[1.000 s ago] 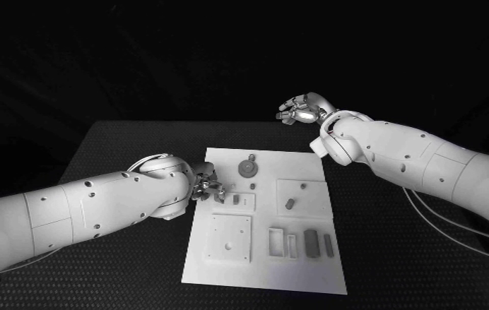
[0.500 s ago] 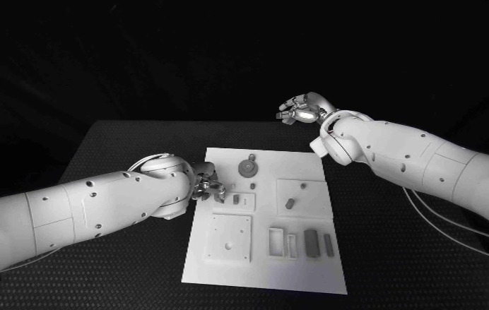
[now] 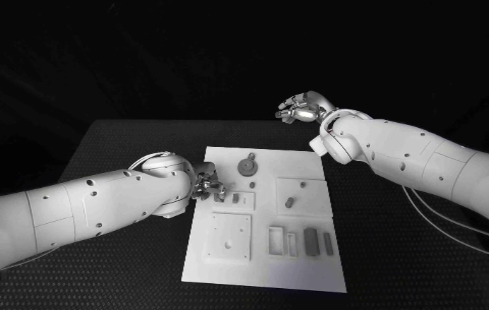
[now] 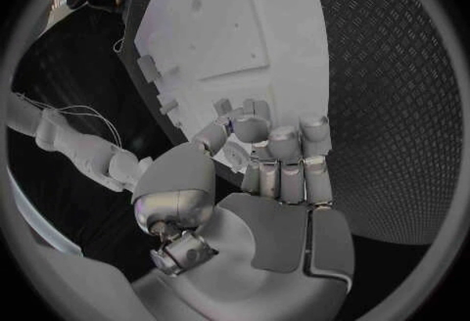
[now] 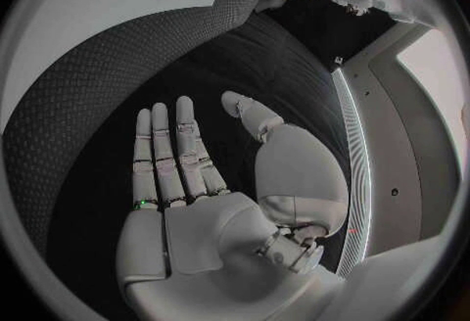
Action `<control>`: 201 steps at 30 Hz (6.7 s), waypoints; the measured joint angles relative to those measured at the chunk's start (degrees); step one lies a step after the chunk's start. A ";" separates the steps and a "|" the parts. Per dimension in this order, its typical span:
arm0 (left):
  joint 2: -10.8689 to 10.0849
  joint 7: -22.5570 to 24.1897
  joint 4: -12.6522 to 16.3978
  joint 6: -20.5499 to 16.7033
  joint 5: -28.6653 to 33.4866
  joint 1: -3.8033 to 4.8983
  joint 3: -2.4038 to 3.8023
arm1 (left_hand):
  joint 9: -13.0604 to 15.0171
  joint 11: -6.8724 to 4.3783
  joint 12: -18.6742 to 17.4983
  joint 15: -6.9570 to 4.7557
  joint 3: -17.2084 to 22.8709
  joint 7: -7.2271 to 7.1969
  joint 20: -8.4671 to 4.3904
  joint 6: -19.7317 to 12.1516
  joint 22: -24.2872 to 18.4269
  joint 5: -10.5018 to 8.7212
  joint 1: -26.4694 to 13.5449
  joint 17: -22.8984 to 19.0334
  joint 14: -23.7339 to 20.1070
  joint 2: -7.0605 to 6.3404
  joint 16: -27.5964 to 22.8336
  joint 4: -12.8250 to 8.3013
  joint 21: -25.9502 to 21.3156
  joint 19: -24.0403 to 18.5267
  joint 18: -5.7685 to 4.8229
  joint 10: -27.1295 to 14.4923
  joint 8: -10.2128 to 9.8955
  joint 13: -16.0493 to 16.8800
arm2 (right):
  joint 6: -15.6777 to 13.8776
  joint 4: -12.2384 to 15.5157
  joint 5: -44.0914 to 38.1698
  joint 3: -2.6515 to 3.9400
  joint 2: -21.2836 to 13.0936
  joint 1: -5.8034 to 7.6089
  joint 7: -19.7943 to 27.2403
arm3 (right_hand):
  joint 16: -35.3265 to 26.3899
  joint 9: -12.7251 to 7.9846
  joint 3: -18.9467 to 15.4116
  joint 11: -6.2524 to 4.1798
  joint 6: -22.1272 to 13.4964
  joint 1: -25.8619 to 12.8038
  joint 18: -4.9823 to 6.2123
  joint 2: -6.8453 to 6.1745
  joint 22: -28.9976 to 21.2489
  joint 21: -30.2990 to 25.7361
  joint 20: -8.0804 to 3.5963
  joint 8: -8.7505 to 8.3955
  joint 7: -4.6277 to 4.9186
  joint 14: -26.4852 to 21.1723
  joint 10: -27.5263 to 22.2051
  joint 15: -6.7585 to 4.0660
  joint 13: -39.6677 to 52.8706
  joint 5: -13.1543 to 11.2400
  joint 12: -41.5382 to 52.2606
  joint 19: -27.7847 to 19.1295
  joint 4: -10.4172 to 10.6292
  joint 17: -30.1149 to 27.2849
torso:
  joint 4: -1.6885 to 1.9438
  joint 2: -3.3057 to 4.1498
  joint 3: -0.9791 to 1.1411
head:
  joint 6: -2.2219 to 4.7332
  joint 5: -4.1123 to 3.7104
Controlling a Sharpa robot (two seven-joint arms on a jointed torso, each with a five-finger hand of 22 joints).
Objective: Assemble the parts on the task board
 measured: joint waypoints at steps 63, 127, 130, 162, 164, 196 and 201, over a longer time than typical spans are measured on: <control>3.76 -2.23 -3.66 6.36 -2.17 0.37 0.29 | -0.07 0.03 0.83 -1.47 0.02 -3.00 -0.01 5.02 -0.03 -19.36 -5.21 -0.18 0.83 -6.28 0.22 5.20 0.18 -0.01 -0.42 -0.03 -0.35 -0.91 | 0.03 0.10 0.04 -0.01 0.22 -0.05 -0.02 | 0.00 -0.04 0.00 0.00 -0.02 0.00 0.00 0.00 0.14 -0.23 0.00 0.00 0.02 0.05 0.00 -0.05 -0.30 0.00 0.00 0.00 0.00 0.07 | 0.02 -0.01 0.02 | -0.23 0.10; 3.31 29.99 -7.42 -20.28 2.18 -0.82 3.90 | -5.37 11.67 -38.00 9.74 -1.28 3.49 5.21 -7.99 -4.86 -24.81 23.31 -10.36 -15.03 -15.17 -23.04 1.10 -19.07 -18.32 -4.01 -18.84 -9.54 -22.24 | 0.07 -0.11 0.06 -0.01 -0.55 -0.74 -0.04 | -0.22 -0.17 0.00 0.00 -0.22 0.00 0.00 0.00 0.33 -0.45 0.00 0.00 0.22 0.08 0.00 -0.08 -0.56 0.00 0.00 0.00 0.00 0.08 | -0.01 0.01 -0.05 | 0.57 -0.87; 4.88 31.52 -8.94 -21.12 -1.15 -1.57 3.43 | -5.96 12.05 -40.45 9.74 -1.78 3.69 5.20 -8.19 -4.56 -24.80 23.34 -10.24 -15.03 -15.65 -23.04 1.60 -19.37 -18.32 -4.00 -18.86 -9.83 -23.31 | 0.07 -0.12 0.07 -0.01 -0.38 -0.75 -0.03 | -0.22 -0.17 0.00 0.01 -0.22 0.00 0.00 0.00 0.33 -0.45 0.00 0.00 0.22 0.08 -0.01 -0.08 -0.56 0.00 0.00 0.00 0.00 0.08 | -0.02 0.05 -0.05 | 0.72 -0.87; 11.01 34.53 -16.00 -14.58 -16.34 -5.17 3.02 | -9.42 12.60 -50.39 9.27 -2.90 3.79 4.79 -6.64 -1.68 -24.80 23.93 -7.07 -12.47 -15.14 -17.92 1.77 -18.56 -15.65 -4.00 -16.50 -10.62 -27.76 | 0.10 0.21 0.07 -0.01 0.23 -0.77 -0.01 | -0.22 -0.22 0.00 0.01 -0.11 0.00 0.00 0.00 0.39 -0.45 0.00 0.00 0.11 -0.05 -0.01 0.05 -0.65 0.00 0.00 0.00 0.00 0.12 | -0.80 0.72 -0.19 | 0.93 -1.04; 11.15 34.53 -16.22 -14.46 -16.48 -5.34 3.00 | -9.57 12.60 -50.67 9.43 -2.97 3.79 4.69 -6.64 -1.53 -24.80 23.93 -6.91 -12.28 -15.14 -17.48 1.84 -18.23 -15.13 -4.00 -16.50 -10.66 -27.96 | 0.10 0.24 0.07 -0.01 0.24 -0.77 -0.01 | -0.22 -0.21 0.00 0.01 -0.12 0.00 0.00 0.00 0.43 -0.45 0.00 0.00 0.12 -0.05 -0.01 0.05 -0.65 0.00 0.00 0.00 0.00 0.11 | -0.81 0.74 -0.19 | 0.94 -1.07; 12.78 34.88 -19.55 -15.52 -16.86 -6.12 3.33 | -10.88 11.45 -51.48 8.01 -2.62 4.30 3.97 -5.51 0.05 -24.80 24.85 -4.97 -10.02 -12.09 -11.31 1.82 -16.58 -11.96 -3.10 -10.85 -10.27 -28.64 | 0.08 0.46 0.07 -0.01 0.45 -0.76 0.06 | -0.22 -0.20 0.00 0.01 -0.19 0.00 0.00 0.00 0.50 -0.67 0.00 0.00 0.19 -0.04 -0.01 0.04 -0.77 0.00 0.22 0.00 0.00 0.15 | -0.80 0.76 -0.19 | 0.92 -1.45; 12.99 34.90 -19.93 -15.86 -17.36 -6.30 3.42 | -11.01 11.10 -51.27 7.87 -2.31 3.98 3.67 -4.92 0.08 -24.80 24.98 -4.87 -9.49 -11.97 -10.46 1.51 -16.57 -11.65 -3.10 -10.50 -9.94 -28.58 | 0.09 0.49 0.07 -0.01 0.43 -0.76 0.06 | -0.22 -0.20 0.00 0.01 -0.07 0.00 0.00 0.00 0.53 -0.67 0.00 0.20 0.07 -0.04 -0.01 0.04 -0.81 0.00 0.22 0.00 0.00 0.15 | -0.80 0.76 -0.19 | 0.85 -1.53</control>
